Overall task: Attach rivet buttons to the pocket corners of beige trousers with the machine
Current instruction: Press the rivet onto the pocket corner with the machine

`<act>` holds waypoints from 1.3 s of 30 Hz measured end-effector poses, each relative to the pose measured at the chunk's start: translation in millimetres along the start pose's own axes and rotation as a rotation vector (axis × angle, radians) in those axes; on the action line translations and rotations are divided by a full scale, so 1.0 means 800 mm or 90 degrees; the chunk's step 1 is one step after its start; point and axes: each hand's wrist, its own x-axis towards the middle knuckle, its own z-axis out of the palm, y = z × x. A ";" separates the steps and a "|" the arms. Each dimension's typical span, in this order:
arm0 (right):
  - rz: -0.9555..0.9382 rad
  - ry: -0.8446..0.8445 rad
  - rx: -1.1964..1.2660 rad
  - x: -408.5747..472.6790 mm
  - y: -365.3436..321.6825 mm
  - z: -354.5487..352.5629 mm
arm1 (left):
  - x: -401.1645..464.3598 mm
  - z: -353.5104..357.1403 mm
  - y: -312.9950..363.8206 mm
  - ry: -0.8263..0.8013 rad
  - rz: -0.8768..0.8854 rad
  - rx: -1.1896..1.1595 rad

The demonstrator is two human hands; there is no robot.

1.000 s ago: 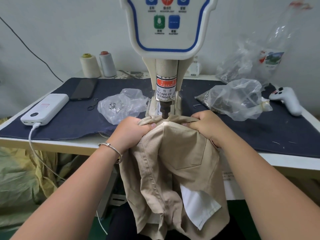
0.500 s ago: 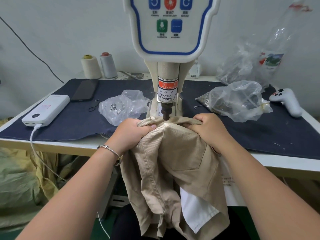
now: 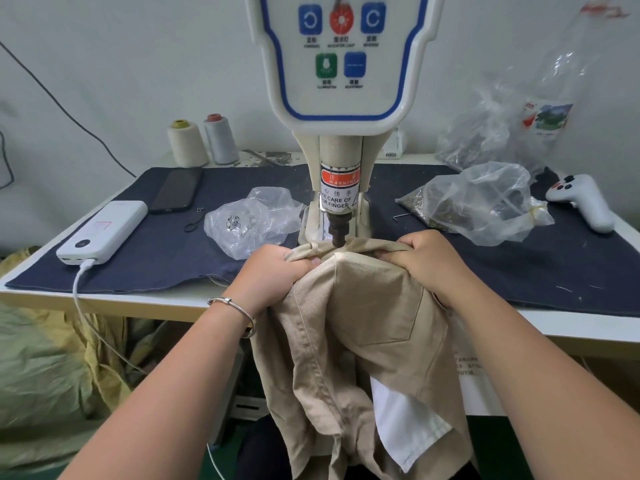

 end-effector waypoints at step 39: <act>0.036 -0.032 0.036 -0.002 -0.008 -0.005 | -0.007 -0.003 0.009 -0.003 -0.029 -0.046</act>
